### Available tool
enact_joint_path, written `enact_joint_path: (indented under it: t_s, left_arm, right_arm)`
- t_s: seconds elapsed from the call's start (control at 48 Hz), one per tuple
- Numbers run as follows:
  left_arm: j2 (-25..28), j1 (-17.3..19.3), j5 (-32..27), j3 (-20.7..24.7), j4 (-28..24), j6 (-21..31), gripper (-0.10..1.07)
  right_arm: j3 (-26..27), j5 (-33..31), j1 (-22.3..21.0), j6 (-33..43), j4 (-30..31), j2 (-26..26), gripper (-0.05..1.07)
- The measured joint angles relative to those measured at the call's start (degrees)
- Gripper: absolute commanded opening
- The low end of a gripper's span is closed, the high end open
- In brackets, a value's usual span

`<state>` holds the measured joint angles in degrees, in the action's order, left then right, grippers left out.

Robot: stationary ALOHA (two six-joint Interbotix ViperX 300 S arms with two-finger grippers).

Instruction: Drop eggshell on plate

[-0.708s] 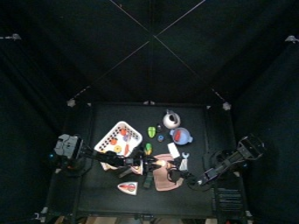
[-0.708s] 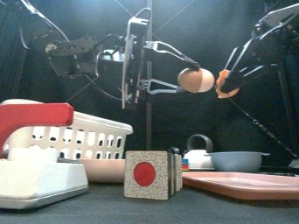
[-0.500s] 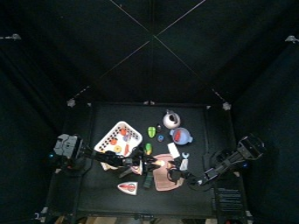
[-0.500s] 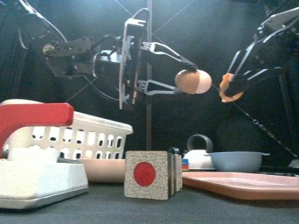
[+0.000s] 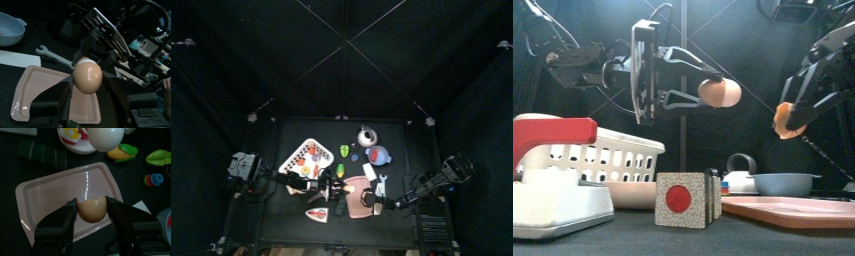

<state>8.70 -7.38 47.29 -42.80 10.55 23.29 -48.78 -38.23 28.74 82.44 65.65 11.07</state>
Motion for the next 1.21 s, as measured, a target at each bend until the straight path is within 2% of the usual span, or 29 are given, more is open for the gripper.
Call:
enact_joint_path:
  t_s: [0.292,0.542,0.729,1.208]
  left_arm:
    - [0.0,0.0,0.0,0.0,-0.1,0.0,0.65]
    - [0.0,0.0,-0.1,0.0,0.0,0.0,0.65]
    - [0.0,0.0,0.0,0.0,0.0,0.0,0.65]
    - [0.0,0.0,0.0,0.0,0.0,0.0,0.66]
  right_arm:
    - [-1.7,8.4,-7.4,0.1,-0.1,-2.5,0.77]
    - [-1.8,12.0,-14.1,0.3,-0.5,-5.2,0.87]
    - [-2.0,12.5,-15.3,-0.1,-2.5,-6.5,0.94]
    - [-2.3,9.1,-15.3,0.2,-3.5,-6.8,0.95]
